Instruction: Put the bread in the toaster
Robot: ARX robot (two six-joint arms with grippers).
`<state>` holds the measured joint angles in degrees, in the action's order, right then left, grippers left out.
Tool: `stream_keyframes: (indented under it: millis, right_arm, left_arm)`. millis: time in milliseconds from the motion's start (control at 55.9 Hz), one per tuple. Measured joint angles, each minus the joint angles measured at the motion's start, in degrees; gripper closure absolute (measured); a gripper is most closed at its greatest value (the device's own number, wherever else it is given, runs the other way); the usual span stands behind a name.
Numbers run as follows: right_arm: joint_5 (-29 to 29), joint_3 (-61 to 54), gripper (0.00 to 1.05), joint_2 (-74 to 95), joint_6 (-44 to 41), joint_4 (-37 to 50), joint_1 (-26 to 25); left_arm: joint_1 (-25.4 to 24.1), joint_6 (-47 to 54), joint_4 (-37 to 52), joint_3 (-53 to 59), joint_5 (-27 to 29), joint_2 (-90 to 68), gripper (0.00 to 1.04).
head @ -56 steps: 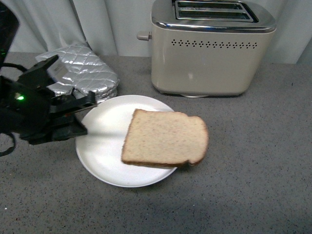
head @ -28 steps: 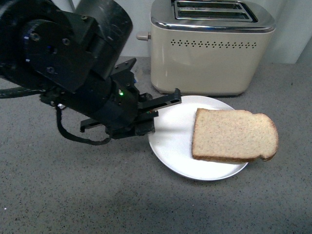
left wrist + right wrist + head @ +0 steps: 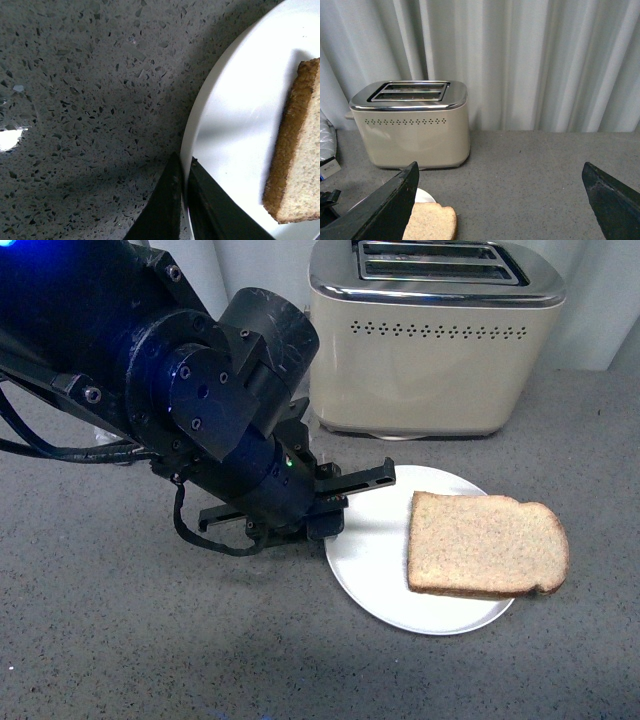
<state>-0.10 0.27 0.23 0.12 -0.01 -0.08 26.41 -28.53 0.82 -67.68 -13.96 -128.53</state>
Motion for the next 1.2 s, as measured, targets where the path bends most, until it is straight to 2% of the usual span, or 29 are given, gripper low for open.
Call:
stream_keyframes:
  millis: [161,286,412,591,662,787,1002,1074,1199]
  right_arm:
    - [0.0,0.0,0.1,-0.02,0.0,0.0,0.0]
    - [0.0,0.0,0.1,0.0,0.0,0.0,0.0]
    - [0.0,0.0,0.1,-0.02,0.0,0.0,0.0]
    - [0.0,0.0,0.1,-0.02,0.0,0.0,0.0]
    - [0.0,0.0,0.1,-0.02,0.0,0.0,0.0]
    - [0.0,0.0,0.1,-0.02,0.0,0.0,0.0]
    - [0.0,0.0,0.1,-0.02,0.0,0.0,0.0]
    - [0.0,0.0,0.1,-0.02,0.0,0.0,0.0]
    - [-0.02,0.0,0.1,-0.02,0.0,0.0,0.0]
  left_arm:
    - [-0.22,-0.24,0.98,0.92,0.42,1.2,0.68]
    - [-0.68,-1.27,3.15,3.5,1.2,4.24,0.51]
    - [-1.62,-2.1,7.91,8.24,6.38,10.43,0.33]
    - [-3.43,0.35,17.84,19.06,18.29,24.09,0.05]
    - [-3.85,1.9,21.22,23.91,20.85,29.46,0.07]
    - [-4.02,5.03,29.38,34.32,21.53,40.11,0.07]
    - [-5.79,9.66,31.93,49.35,27.63,57.99,0.07]
    - [-6.69,11.89,31.56,52.7,31.5,61.86,0.07]
    - [-10.4,21.51,52.37,61.44,29.33,63.28,0.28]
